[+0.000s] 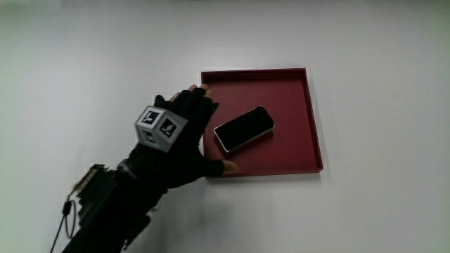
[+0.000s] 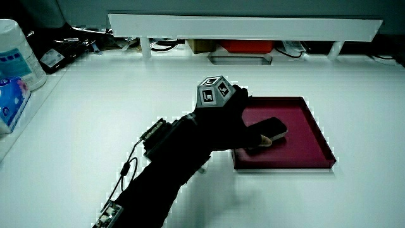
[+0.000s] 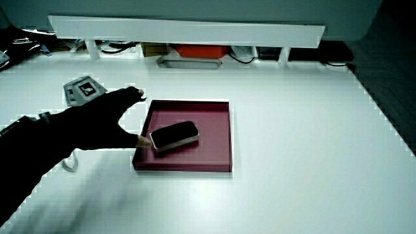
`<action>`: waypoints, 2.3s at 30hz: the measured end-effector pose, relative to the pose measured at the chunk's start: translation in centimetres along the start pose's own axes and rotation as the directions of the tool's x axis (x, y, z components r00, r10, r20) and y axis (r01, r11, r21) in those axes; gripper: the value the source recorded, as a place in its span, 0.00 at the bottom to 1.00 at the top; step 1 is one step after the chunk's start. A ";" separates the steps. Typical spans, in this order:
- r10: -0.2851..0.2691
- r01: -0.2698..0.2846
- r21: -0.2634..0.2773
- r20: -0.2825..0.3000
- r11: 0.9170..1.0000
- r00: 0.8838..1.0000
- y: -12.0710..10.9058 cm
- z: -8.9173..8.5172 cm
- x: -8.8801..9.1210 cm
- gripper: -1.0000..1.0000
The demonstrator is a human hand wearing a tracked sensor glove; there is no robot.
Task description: Place eraser
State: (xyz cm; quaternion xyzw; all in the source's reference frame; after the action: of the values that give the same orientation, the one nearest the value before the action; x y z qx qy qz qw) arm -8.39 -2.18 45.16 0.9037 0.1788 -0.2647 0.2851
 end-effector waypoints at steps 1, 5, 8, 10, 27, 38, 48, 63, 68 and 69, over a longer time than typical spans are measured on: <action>-0.006 0.006 -0.003 -0.010 1.000 1.000 0.3 -0.2 0.1 0.50; 0.030 -0.030 -0.011 -0.014 0.999 0.999 1.8 -1.1 0.0 0.50; 0.051 -0.052 -0.015 -0.050 0.999 0.997 2.6 -1.5 0.2 0.50; 0.076 -0.078 -0.032 -0.051 0.996 0.996 3.2 -2.0 0.0 0.50; 0.153 -0.162 -0.103 -0.086 0.981 0.984 6.3 -5.4 -1.3 0.50; 0.178 -0.187 -0.120 -0.081 0.975 0.981 6.6 -6.2 -2.0 0.41; 0.160 -0.165 -0.078 -0.063 0.983 0.985 6.4 -6.1 -1.9 0.26; 0.143 -0.145 -0.017 -0.066 0.989 0.987 6.0 -6.0 -1.6 0.03; 0.128 -0.129 -0.010 -0.069 0.992 0.989 5.5 -5.3 -1.0 0.00; 0.127 -0.128 -0.015 -0.071 0.992 0.989 5.3 -4.9 -0.8 0.00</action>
State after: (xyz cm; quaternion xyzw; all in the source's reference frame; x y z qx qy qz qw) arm -4.62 -3.41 51.30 0.9192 0.1331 -0.2126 0.3036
